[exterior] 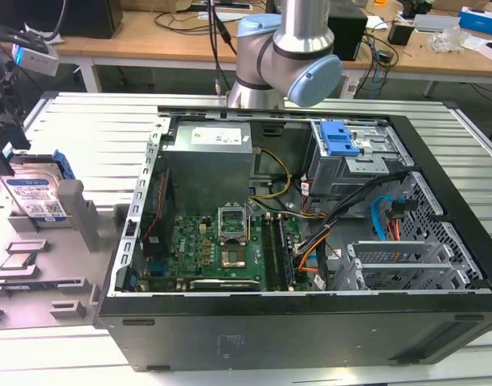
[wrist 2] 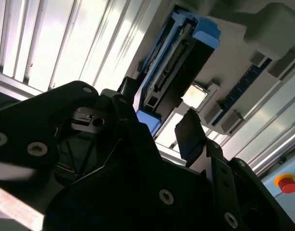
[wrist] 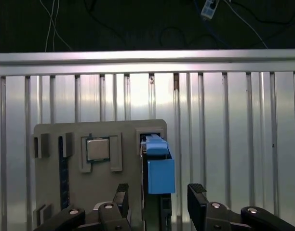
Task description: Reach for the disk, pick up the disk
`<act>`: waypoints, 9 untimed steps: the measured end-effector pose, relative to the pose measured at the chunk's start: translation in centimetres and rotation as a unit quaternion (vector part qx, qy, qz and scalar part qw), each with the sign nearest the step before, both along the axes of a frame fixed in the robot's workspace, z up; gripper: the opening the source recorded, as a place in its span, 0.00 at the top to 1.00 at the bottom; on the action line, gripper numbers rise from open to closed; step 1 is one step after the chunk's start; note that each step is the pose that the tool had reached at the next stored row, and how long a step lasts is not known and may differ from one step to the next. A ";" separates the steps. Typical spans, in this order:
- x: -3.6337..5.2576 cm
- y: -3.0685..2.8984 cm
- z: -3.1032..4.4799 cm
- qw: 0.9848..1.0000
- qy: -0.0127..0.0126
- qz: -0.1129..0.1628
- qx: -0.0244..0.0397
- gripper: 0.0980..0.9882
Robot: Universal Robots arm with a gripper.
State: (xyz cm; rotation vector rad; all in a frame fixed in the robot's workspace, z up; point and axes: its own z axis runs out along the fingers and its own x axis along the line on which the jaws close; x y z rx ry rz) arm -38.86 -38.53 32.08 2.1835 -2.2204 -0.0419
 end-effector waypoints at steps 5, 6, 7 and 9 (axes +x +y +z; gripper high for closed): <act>-0.29 0.00 -1.08 1.000 0.000 0.008 0.000 0.43; -0.31 0.00 -1.33 1.000 0.000 0.011 0.000 0.43; -0.35 0.00 -1.78 1.000 0.000 0.012 0.000 0.43; -0.39 0.00 -2.60 1.000 0.000 0.013 0.000 0.43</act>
